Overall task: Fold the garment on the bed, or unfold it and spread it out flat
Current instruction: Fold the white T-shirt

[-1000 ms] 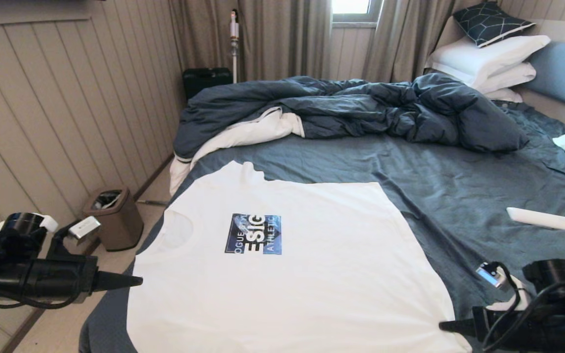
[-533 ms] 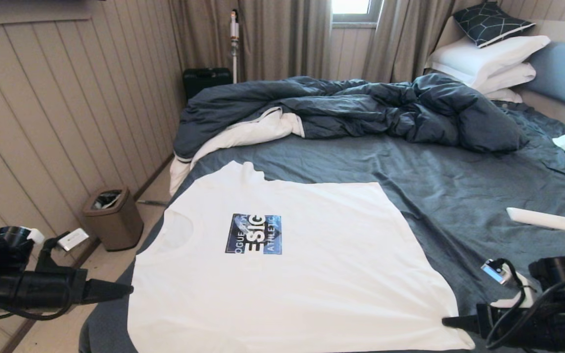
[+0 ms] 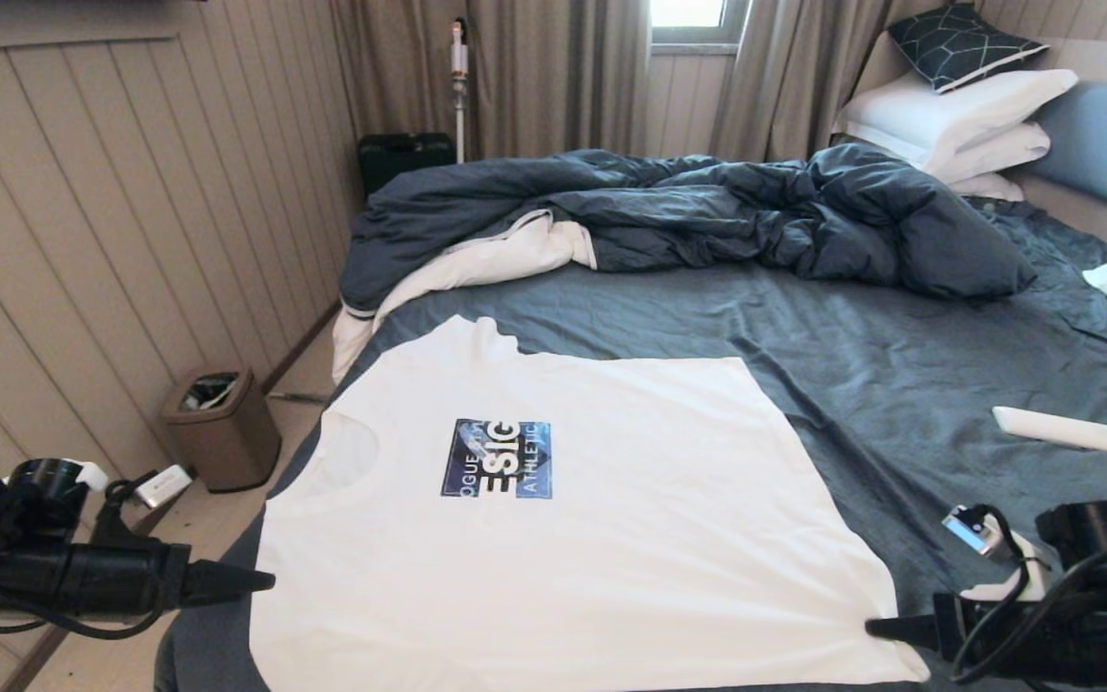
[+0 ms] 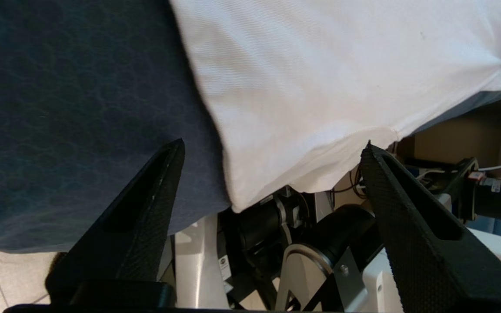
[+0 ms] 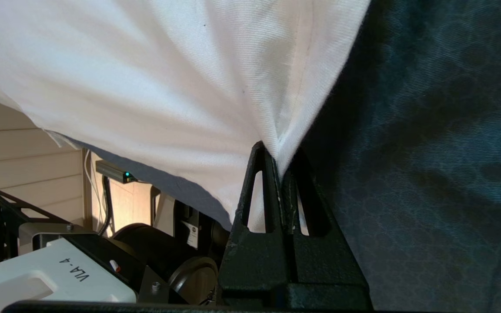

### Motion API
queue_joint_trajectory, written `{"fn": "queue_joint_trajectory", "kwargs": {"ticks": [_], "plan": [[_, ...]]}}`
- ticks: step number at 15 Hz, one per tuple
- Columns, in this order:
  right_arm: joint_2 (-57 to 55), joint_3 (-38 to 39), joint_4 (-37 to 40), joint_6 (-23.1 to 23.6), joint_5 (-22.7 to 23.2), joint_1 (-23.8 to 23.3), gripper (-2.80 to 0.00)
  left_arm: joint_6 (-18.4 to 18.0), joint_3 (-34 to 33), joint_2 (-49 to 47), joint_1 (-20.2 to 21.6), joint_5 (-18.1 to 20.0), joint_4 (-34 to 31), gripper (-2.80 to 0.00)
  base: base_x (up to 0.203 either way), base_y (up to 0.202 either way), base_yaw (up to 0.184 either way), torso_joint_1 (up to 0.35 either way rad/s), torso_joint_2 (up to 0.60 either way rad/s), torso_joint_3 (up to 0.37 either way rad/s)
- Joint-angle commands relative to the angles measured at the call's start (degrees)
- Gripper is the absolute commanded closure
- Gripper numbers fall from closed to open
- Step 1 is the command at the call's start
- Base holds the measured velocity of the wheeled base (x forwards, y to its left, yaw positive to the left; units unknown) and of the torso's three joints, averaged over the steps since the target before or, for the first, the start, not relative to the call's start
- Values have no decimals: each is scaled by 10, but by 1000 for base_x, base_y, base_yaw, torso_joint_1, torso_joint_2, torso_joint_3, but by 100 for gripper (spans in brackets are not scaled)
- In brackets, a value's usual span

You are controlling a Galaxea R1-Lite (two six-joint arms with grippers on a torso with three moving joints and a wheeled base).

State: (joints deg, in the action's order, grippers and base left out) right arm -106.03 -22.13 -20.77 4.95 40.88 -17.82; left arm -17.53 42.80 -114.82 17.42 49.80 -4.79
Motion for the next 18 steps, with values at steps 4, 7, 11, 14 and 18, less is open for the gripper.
{"fn": "queue_joint_trajectory", "kwargs": {"ticks": [4,7,11,14,18], "plan": [[0,2,-1,1,3,-1,0,2,11,-12,-8,-4,0,-280,0,0,0,0,0,0],[0,1,-1,1,3,-1,0,4,11,-12,-29,-5,0,-280,0,0,0,0,0,0],[0,1,-1,0,3,-5,0,5,11,-12,-42,-5,0,-280,0,0,0,0,0,0],[-1,1,-2,0,3,-5,0,5,10,-12,-43,-5,0,-280,0,0,0,0,0,0],[-1,0,-2,1,3,-5,0,5,8,-11,-44,-5,0,0,0,0,0,0,0,0]]}}
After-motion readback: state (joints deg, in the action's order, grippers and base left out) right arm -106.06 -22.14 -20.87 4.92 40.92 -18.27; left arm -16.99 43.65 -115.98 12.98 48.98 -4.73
